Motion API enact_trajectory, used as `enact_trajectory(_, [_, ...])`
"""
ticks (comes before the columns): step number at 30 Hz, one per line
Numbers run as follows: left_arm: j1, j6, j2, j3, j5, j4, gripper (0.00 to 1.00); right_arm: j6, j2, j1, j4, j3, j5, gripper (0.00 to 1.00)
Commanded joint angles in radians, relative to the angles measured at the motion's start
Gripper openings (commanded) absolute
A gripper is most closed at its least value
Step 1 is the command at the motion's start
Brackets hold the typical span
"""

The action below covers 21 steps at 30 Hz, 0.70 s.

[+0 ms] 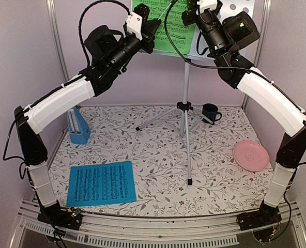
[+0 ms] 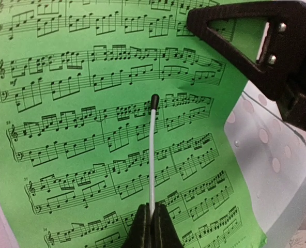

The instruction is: Set up the instrument practice props

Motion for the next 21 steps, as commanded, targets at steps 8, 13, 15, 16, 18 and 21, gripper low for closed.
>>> enact_trajectory(8, [-0.031,0.011,-0.035,-0.014,0.028,0.038,0.00,-0.028,0.042,0.002,-0.002,0.015,-0.151,0.00])
enact_trajectory(13, [-0.031,0.014,-0.037,-0.015,0.027,0.041,0.00,-0.022,0.045,0.001,-0.006,0.014,-0.182,0.00])
enact_trajectory(15, [-0.031,0.013,-0.037,-0.016,0.026,0.041,0.00,-0.013,0.048,-0.002,-0.004,0.014,-0.195,0.00])
enact_trajectory(16, [-0.031,0.011,-0.036,-0.016,0.023,0.042,0.00,-0.008,0.050,-0.004,-0.003,0.014,-0.198,0.00])
enact_trajectory(18, [-0.032,0.007,-0.037,-0.018,0.014,0.047,0.00,-0.001,0.050,-0.006,-0.002,0.014,-0.200,0.00])
enact_trajectory(21, [-0.032,0.006,-0.040,-0.019,0.002,0.046,0.05,0.006,0.051,-0.007,-0.002,0.014,-0.200,0.00])
